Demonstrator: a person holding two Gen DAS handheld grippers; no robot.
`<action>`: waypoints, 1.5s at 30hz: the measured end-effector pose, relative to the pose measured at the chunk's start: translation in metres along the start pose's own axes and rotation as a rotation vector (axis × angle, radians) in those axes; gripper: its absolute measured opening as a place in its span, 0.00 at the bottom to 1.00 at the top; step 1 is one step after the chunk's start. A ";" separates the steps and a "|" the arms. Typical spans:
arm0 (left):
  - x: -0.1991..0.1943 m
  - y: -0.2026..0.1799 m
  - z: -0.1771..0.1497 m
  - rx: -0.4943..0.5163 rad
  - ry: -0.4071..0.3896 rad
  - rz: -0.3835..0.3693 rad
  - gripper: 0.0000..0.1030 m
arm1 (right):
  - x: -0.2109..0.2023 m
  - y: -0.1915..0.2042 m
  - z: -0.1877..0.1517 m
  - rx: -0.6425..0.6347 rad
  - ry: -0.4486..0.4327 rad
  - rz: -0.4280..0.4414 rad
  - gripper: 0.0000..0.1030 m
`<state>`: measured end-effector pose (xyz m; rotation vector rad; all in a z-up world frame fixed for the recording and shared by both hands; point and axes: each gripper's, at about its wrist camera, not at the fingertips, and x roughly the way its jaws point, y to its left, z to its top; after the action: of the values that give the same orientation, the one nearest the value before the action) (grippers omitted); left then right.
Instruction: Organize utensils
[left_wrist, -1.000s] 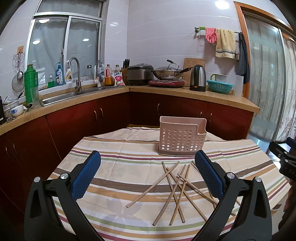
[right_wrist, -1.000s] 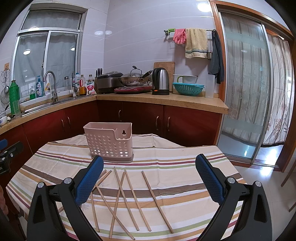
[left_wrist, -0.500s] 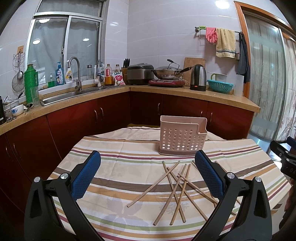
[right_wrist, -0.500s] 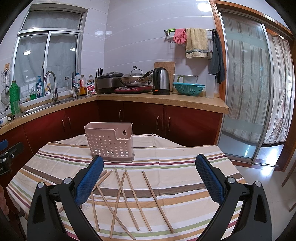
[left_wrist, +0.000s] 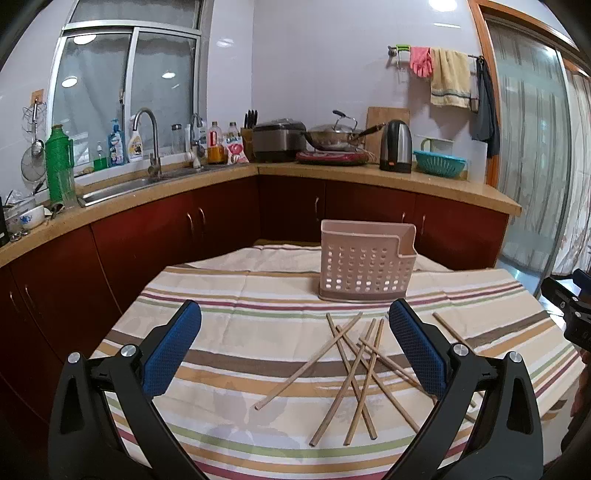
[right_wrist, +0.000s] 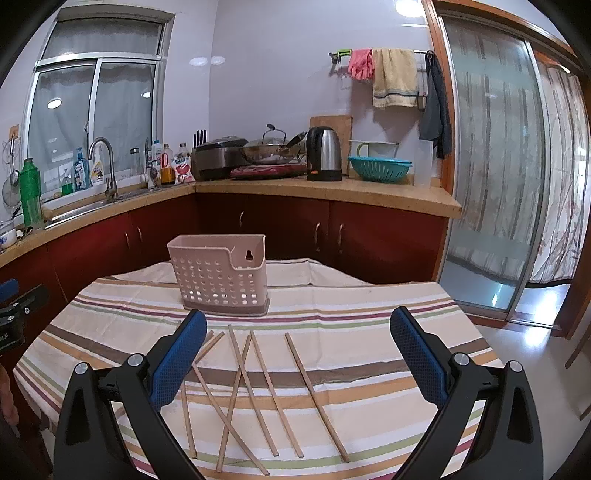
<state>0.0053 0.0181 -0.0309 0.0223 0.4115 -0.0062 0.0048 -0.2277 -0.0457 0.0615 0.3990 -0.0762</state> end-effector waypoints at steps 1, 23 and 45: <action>0.002 -0.001 -0.001 0.002 0.007 -0.001 0.96 | 0.003 0.000 -0.002 -0.001 0.007 0.001 0.94; 0.066 0.001 -0.080 0.062 0.186 -0.048 0.81 | 0.040 -0.002 -0.085 -0.084 0.127 0.157 0.65; 0.086 -0.010 -0.122 0.129 0.288 -0.124 0.54 | 0.061 0.008 -0.145 -0.146 0.249 0.357 0.26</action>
<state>0.0351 0.0106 -0.1771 0.1258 0.6995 -0.1531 0.0054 -0.2124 -0.2019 -0.0030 0.6355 0.3155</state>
